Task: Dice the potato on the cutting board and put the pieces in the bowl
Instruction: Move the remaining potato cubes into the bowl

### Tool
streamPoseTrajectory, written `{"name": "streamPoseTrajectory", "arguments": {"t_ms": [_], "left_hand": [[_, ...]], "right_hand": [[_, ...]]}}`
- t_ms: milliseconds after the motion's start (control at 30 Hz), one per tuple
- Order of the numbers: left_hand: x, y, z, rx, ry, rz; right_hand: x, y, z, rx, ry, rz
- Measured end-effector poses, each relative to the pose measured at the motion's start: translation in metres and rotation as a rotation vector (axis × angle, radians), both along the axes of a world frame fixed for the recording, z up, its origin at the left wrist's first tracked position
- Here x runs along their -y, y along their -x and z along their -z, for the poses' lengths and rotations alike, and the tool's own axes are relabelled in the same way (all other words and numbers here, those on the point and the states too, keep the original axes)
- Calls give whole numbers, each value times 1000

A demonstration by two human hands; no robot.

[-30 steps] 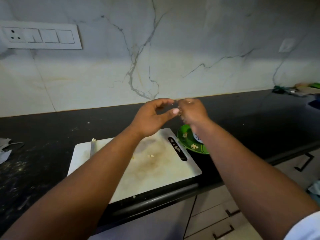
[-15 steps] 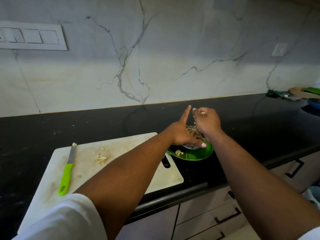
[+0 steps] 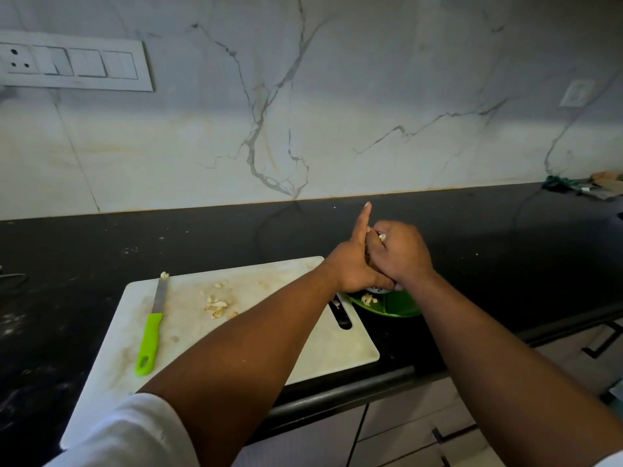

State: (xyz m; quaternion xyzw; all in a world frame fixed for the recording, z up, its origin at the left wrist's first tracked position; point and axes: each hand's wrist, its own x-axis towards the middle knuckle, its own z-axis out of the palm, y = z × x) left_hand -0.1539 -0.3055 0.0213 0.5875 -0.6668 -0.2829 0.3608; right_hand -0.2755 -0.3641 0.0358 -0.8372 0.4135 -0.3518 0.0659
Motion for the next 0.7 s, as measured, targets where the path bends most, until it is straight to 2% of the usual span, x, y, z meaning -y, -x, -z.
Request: {"name": "streamPoseTrajectory", "arguments": {"t_ms": [100,333,433,700], "left_hand": [[2,-1,7,-37,13,-15],[0,-3,16,-62,57,-69],[-2,-4,18,-78,84,-95],[-7,-5,16,-136,122,-62]], "right_hand": [[2,-3,1,-5,-11,-52],[1,-2,5,174,-77,-226],[0,-4,6,245,-97,-238],[-1,-3,5,289,-134,-269]]}}
